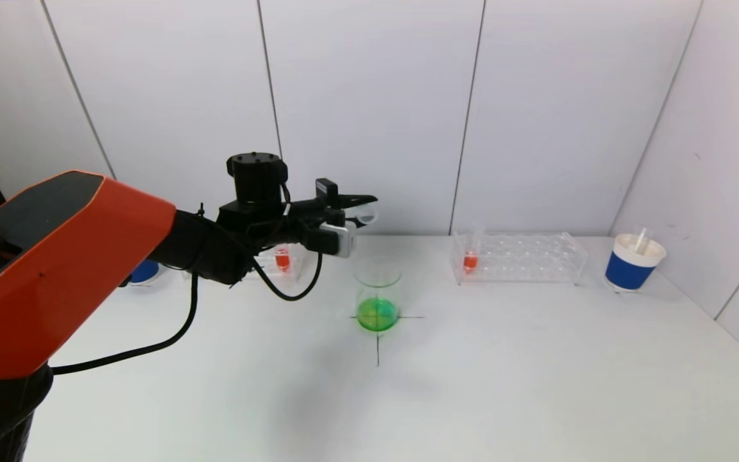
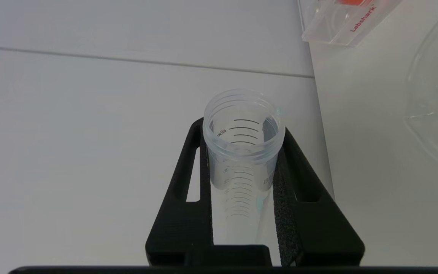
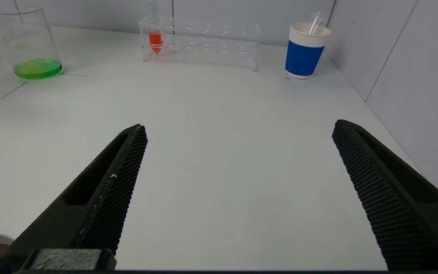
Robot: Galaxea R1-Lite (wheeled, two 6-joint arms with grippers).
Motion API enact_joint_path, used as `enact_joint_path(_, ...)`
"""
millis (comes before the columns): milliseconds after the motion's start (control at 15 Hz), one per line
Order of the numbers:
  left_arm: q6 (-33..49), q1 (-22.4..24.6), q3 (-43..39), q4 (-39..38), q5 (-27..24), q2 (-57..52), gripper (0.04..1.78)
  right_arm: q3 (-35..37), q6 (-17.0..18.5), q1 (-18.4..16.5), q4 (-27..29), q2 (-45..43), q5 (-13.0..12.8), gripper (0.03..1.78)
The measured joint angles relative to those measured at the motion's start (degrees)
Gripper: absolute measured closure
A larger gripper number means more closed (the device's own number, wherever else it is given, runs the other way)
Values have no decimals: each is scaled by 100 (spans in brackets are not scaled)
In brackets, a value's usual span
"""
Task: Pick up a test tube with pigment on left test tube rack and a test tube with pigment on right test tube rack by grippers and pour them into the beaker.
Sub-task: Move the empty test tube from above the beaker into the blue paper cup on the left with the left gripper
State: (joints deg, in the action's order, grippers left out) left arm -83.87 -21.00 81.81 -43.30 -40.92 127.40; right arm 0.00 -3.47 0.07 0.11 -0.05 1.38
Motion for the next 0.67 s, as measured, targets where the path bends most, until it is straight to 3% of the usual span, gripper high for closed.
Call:
enact_joint_path(333,1169,-2,68,282,1193,-382,136,0,0,2,-1,0,0,4)
enact_joint_path(667,2444,-10,380,730,1940,-675,136,0,0,-2,0,0,-1,4)
